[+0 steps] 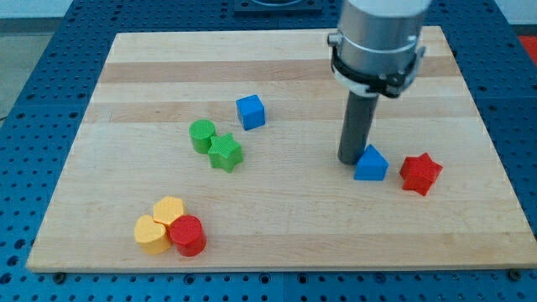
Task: Place the blue triangle to the left of red star
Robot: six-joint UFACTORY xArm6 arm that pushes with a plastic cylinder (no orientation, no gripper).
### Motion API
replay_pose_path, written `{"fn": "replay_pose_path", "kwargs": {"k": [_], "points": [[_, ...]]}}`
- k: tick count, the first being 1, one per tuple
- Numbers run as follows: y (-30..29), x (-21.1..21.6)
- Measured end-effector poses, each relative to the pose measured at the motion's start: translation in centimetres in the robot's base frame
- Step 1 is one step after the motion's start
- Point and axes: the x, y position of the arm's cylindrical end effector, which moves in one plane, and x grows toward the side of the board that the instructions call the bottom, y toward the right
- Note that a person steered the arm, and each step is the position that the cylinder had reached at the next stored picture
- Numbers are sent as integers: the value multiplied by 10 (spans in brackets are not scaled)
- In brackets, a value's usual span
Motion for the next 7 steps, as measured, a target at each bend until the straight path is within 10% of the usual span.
{"fn": "replay_pose_path", "kwargs": {"k": [7], "points": [[5,-23]]}}
